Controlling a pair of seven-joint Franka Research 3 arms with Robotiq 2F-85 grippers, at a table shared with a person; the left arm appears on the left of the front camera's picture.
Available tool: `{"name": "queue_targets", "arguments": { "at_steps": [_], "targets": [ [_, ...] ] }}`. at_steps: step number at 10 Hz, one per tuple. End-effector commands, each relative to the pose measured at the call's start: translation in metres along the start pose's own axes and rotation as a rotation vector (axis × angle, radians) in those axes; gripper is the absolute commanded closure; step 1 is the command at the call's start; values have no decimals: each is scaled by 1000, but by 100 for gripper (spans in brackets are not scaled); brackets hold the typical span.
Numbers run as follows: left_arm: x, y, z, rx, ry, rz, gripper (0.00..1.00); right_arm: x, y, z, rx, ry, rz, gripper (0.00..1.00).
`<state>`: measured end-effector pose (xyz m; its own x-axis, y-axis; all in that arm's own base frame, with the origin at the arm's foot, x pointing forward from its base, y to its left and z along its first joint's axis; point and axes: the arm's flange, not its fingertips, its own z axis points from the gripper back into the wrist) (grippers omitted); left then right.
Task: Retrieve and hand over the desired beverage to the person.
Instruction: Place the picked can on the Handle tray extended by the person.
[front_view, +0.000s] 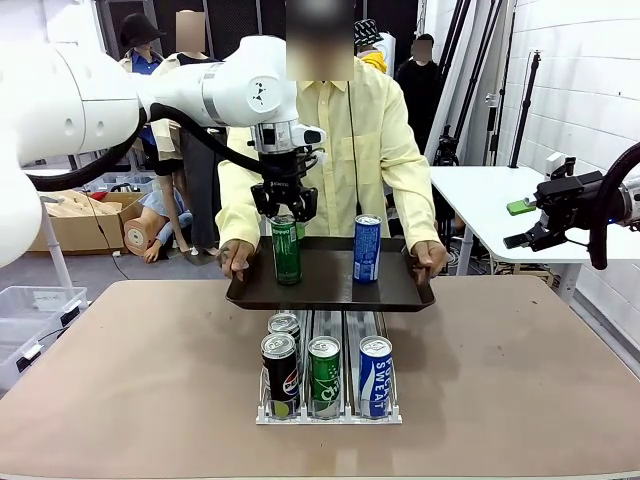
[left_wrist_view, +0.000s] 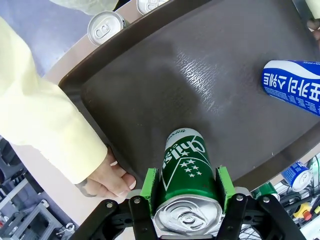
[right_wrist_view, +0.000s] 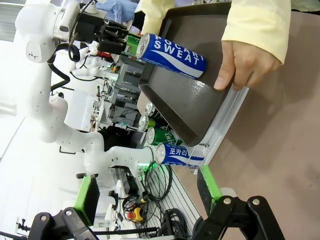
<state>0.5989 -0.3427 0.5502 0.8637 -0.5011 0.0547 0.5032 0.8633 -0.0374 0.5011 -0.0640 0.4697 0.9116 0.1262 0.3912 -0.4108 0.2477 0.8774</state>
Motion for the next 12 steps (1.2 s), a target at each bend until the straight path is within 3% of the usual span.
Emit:
{"name": "queue_targets", "arguments": {
  "at_steps": [1, 3, 12],
  "targets": [
    [6, -1, 9, 33, 9, 18, 39, 0, 1, 0, 4, 1, 0, 0],
    [5, -1, 11, 34, -5, 18, 1, 0, 1, 0, 4, 1, 0, 0],
    [-25, -16, 60, 5, -86, 8, 0, 0, 1, 0, 4, 1, 0, 0]
  ]
}}
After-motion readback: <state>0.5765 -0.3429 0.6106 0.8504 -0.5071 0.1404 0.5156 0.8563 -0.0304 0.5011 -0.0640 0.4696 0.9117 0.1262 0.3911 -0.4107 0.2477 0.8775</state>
